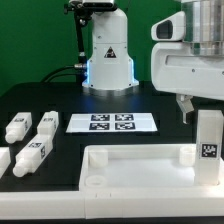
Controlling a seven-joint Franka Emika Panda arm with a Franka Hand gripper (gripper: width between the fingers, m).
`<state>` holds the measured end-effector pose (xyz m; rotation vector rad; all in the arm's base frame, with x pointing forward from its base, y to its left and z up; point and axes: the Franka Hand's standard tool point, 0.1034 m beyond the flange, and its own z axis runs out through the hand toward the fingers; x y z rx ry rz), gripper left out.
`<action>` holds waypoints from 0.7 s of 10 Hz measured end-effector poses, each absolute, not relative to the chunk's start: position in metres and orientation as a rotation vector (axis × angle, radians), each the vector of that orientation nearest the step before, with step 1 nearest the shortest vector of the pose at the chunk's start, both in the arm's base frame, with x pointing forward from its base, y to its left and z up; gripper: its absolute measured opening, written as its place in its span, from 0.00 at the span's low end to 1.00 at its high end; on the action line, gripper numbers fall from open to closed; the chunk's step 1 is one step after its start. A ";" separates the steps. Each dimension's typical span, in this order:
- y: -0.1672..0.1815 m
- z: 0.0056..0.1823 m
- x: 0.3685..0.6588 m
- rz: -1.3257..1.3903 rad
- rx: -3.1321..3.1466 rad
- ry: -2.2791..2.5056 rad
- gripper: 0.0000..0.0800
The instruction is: Assemble desk
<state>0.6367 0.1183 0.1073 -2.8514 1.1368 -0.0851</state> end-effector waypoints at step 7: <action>0.107 0.107 0.641 -0.111 -3.032 0.578 0.52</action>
Offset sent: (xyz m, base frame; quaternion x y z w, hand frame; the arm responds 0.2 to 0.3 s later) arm 0.0000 0.0000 0.0000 0.0000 0.0000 -0.0650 0.9979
